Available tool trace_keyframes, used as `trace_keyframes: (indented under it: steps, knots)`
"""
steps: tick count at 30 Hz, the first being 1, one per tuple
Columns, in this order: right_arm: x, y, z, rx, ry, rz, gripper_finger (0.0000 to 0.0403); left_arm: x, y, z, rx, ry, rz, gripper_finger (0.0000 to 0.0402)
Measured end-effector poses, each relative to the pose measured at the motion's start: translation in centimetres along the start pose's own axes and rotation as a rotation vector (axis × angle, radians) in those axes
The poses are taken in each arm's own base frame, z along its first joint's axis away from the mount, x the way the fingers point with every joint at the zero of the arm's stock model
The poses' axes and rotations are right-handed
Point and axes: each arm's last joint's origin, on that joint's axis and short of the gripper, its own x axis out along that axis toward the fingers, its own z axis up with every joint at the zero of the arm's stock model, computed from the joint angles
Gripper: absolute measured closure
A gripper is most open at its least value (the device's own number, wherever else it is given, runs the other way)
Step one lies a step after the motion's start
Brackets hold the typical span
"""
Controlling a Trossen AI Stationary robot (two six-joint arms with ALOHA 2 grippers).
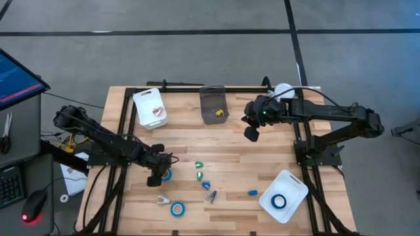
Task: Pick and place Stapler, Stapler remover, tape
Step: Put the top light blue tape into the bottom white bin
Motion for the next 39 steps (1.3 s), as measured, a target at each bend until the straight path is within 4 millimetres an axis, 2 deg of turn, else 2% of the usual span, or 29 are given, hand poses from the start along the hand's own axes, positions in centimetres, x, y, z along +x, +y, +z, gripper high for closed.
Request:
trace_keyframes:
  steps: [8, 16, 24, 32, 39]
  knots:
    - [-0.1, 0.2, -0.8, 0.004, 0.072, -0.001, 0.0402, 1.2, 0.2, -0.7, -0.036, -0.086, -0.027, 0.0287]
    - [-0.1, 0.5, -0.8, -0.005, 0.071, 0.007, 0.0402, 1.3, 0.3, -0.8, -0.058, -0.106, -0.022, 0.0364]
    - [-0.1, 0.5, -0.8, -0.006, 0.072, 0.008, 0.0402, 0.6, 0.3, -0.6, -0.148, -0.162, -0.032, 0.0371]
    - [-1.2, 0.4, -0.6, -0.039, 0.021, 0.042, 0.0402, -2.9, 1.6, 2.8, -0.252, -0.387, 0.019, 0.0374]
    - [-4.3, -0.3, -0.8, -0.028, -0.078, 0.055, 0.0402, -5.7, 3.8, 6.3, -0.304, -0.536, 0.069, 0.0374]
